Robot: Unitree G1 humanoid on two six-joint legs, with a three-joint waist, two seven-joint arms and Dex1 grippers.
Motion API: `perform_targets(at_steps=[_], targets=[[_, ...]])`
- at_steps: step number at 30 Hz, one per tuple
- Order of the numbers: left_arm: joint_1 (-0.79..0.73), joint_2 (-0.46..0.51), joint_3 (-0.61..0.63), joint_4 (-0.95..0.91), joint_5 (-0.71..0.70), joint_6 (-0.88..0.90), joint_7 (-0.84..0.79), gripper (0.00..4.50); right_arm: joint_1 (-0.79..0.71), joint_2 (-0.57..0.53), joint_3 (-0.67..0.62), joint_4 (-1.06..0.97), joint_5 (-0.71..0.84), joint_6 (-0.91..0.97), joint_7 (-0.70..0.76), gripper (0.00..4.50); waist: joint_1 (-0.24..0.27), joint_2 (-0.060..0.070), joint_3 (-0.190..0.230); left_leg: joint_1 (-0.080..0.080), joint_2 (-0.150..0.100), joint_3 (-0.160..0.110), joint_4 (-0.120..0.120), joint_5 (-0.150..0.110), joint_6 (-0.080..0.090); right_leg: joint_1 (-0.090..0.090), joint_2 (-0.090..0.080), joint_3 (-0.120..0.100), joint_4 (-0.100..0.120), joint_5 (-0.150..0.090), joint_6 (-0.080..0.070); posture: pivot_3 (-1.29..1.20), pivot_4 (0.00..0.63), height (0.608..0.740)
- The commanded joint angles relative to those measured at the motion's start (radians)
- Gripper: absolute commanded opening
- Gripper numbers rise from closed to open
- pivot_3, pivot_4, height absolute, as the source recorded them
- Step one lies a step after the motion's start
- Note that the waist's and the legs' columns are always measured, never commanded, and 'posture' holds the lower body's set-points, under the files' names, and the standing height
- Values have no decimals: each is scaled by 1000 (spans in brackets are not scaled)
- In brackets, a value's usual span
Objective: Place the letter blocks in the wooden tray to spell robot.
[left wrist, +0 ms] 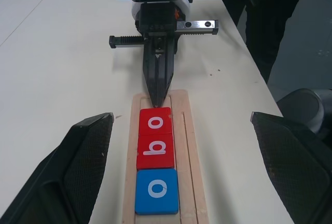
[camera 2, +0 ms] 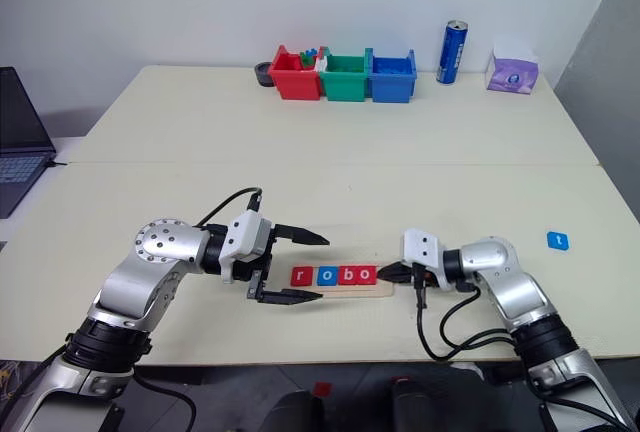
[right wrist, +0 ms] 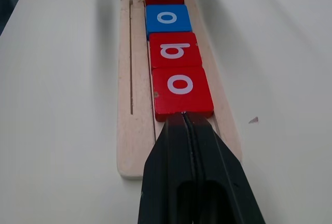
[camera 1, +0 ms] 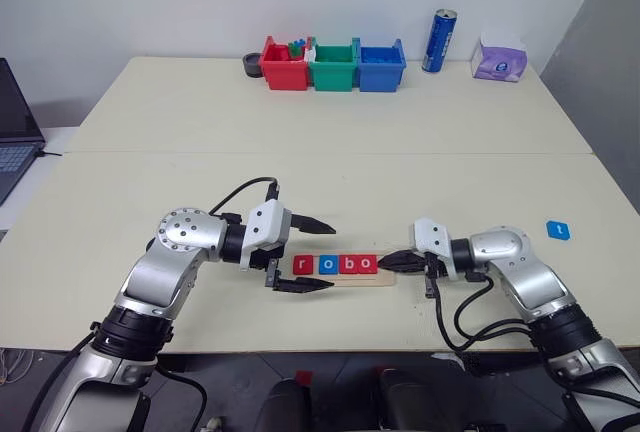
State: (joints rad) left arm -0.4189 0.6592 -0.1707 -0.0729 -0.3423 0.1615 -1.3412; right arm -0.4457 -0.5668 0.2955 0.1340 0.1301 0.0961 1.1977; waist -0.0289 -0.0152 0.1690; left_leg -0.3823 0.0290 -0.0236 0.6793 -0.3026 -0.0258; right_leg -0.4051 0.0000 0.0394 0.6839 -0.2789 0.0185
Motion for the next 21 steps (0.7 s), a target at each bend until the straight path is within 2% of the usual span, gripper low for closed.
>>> perform_targets(at_steps=[1,21], targets=[[12,3,2,-45,-4,-12,6,4500,-19,7,-1,-11,2,-10,8,30,0,0,0,0,0,0,0,0,0,0,0,0,0,0,0,0,150,740],[10,5,4,-44,-2,-10,5,4500,-13,-10,-13,-14,4,-8,24,30,0,0,0,0,0,0,0,0,0,0,0,0,0,0,0,0,150,740]])
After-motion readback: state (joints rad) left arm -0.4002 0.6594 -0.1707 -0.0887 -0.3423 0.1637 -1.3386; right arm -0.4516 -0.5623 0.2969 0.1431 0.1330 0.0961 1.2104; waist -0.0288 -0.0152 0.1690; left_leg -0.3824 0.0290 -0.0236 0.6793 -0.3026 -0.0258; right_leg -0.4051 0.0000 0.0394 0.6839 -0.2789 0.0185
